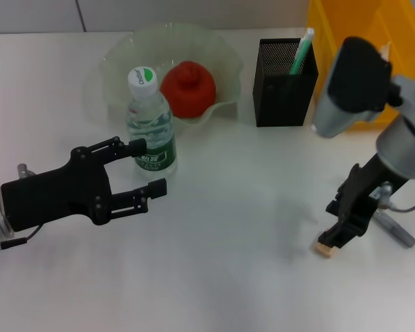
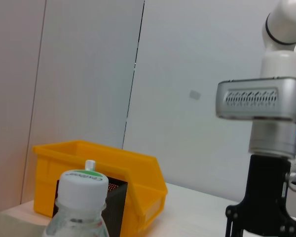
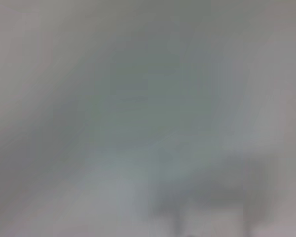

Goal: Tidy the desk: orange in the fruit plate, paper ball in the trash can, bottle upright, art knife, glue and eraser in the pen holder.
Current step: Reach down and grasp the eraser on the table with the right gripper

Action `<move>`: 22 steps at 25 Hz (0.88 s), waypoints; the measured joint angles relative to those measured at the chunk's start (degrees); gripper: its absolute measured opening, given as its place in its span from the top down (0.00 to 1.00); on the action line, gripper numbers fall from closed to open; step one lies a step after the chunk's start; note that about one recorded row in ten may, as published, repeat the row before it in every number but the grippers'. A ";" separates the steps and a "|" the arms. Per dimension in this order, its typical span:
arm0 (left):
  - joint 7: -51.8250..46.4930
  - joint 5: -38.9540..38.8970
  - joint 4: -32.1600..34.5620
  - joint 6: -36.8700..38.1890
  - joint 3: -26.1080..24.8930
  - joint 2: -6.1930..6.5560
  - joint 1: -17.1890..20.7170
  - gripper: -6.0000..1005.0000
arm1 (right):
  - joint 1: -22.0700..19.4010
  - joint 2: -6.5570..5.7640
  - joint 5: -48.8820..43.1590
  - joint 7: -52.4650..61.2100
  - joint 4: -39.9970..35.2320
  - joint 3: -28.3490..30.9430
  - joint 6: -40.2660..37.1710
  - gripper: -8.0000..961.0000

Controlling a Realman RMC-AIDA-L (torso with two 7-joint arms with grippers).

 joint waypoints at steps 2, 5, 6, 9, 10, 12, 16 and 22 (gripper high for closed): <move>0.14 0.00 -0.02 -0.13 0.06 -0.01 0.17 0.20 | -0.05 0.05 -0.02 0.86 1.06 -1.97 1.72 0.40; 0.18 0.00 -0.02 -0.41 0.13 -0.03 0.24 0.20 | -0.06 0.09 -0.04 1.69 1.87 -3.76 2.88 0.40; 0.22 0.00 -0.02 -0.51 0.14 -0.07 0.26 0.20 | -0.07 0.11 -0.05 1.86 2.03 -4.12 3.05 0.40; 0.32 0.00 -0.02 -0.76 0.14 -0.17 0.35 0.20 | -0.09 0.17 -0.07 2.29 2.19 -4.63 3.09 0.40; 0.35 0.00 -0.02 -0.80 0.14 -0.20 0.38 0.20 | -0.09 0.17 -0.08 2.51 2.30 -4.81 3.10 0.40; 0.40 0.00 -0.02 -0.85 0.14 -0.20 0.45 0.20 | -0.13 0.18 -0.10 2.82 2.53 -5.03 3.20 0.40; 0.42 0.00 -0.02 -0.86 0.14 -0.24 0.48 0.20 | -0.40 0.23 -0.13 3.13 2.89 -5.82 3.79 0.41; 0.48 0.00 -0.02 -0.86 0.04 -0.27 0.47 0.20 | -0.65 0.28 -1.39 5.44 2.88 -9.03 5.33 0.43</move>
